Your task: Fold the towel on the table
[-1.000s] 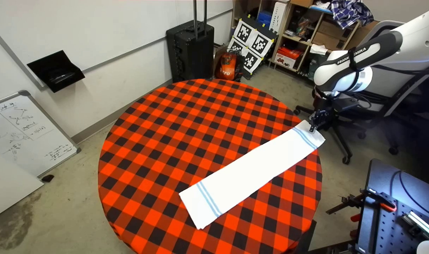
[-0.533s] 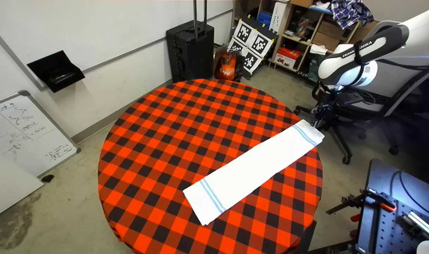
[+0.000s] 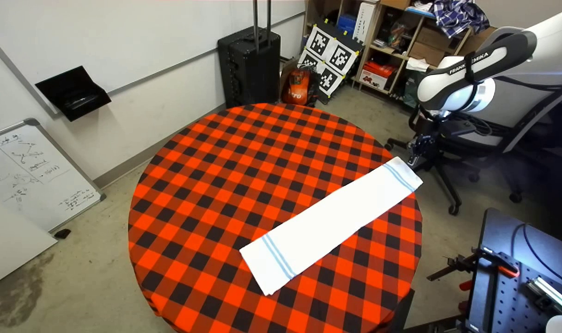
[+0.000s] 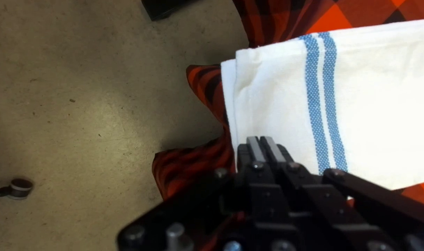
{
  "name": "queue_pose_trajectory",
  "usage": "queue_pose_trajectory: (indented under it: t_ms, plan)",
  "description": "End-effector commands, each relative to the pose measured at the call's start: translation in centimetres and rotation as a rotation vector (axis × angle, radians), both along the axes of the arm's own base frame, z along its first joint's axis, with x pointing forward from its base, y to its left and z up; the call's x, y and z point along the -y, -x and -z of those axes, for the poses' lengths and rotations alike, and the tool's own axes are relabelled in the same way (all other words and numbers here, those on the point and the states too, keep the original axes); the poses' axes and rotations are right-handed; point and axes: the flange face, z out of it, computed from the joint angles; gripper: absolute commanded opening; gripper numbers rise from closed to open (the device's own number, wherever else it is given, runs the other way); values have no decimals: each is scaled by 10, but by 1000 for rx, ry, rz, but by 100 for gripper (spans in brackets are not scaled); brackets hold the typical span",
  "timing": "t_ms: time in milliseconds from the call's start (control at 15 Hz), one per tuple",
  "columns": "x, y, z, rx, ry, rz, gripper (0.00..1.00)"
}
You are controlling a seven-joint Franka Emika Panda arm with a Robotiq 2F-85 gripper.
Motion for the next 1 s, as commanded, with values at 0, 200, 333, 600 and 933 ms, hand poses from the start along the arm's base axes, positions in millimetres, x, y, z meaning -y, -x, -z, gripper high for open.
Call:
queue_pose_trajectory:
  t_ms: [0,200,333,600,933]
  plan:
    - [3,-5,1,-10,8,9,38]
    - [3,-5,7,-18,-2,11,58]
    - [3,-5,12,-22,-9,8,73]
    - [3,-4,25,-33,-25,13,100]
    - [3,-4,33,-45,-42,12,54]
